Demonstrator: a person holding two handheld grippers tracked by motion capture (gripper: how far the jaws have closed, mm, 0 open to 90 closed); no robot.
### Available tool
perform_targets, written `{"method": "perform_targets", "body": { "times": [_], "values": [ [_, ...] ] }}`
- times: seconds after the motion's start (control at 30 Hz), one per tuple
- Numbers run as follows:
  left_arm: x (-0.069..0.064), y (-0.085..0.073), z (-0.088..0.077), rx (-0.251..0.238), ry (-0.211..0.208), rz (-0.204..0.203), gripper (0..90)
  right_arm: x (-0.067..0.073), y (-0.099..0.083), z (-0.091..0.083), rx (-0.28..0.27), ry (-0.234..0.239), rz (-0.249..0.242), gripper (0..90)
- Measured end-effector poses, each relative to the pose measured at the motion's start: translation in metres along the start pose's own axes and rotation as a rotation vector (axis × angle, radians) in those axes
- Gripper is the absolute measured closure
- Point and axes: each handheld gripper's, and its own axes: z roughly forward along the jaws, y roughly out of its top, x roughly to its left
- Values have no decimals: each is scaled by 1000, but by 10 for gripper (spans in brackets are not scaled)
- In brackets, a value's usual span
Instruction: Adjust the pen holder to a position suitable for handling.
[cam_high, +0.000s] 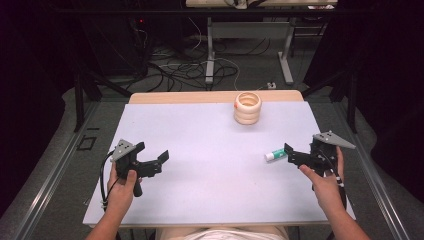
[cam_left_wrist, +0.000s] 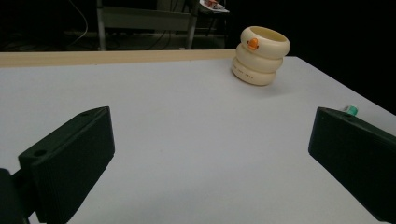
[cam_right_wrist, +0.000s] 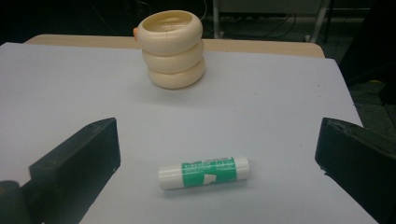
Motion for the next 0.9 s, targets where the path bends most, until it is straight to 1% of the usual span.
{"method": "perform_targets", "body": {
  "times": [0.07,0.1,0.13,0.17,0.2,0.23,0.27,0.3,0.37,0.43,0.53,0.57,0.63,0.8,0.87,0.9],
  "values": [
    [1,0,-1,-1,6,0,3,4,6,2,-21,8,-2,0],
    [1,1,-1,-3,6,-2,3,6,11,2,-17,13,-6,0],
    [1,1,-2,-6,4,-2,3,10,16,3,-23,19,6,0],
    [1,1,-2,-7,4,-3,3,11,21,3,-12,26,-7,0],
    [1,1,-3,-8,4,-2,3,15,26,5,-14,38,4,0],
    [2,1,-3,-8,4,0,3,18,31,7,-25,48,-4,0],
    [2,1,-3,-11,2,-1,3,21,36,8,-25,57,1,0],
    [2,1,-3,-11,0,-2,3,24,41,9,-22,64,-7,0],
    [2,1,-3,-9,-2,-2,3,30,51,13,-27,75,-19,0],
    [2,1,-3,-8,-2,-1,3,35,60,18,-27,88,-8,0],
    [2,1,-3,-5,-4,-2,3,40,71,26,-17,99,-21,19],
    [2,1,-3,-4,-5,-1,2,42,74,29,-27,97,-20,24],
    [2,0,-3,-4,-4,-1,3,45,81,34,-9,104,-22,36],
    [2,0,-4,-4,-3,-5,3,49,96,48,24,116,-1,54],
    [2,0,-4,-4,-2,-5,3,50,101,52,30,104,15,69],
    [3,0,-4,-3,-3,-6,3,50,104,54,29,106,20,69]
  ]
}}
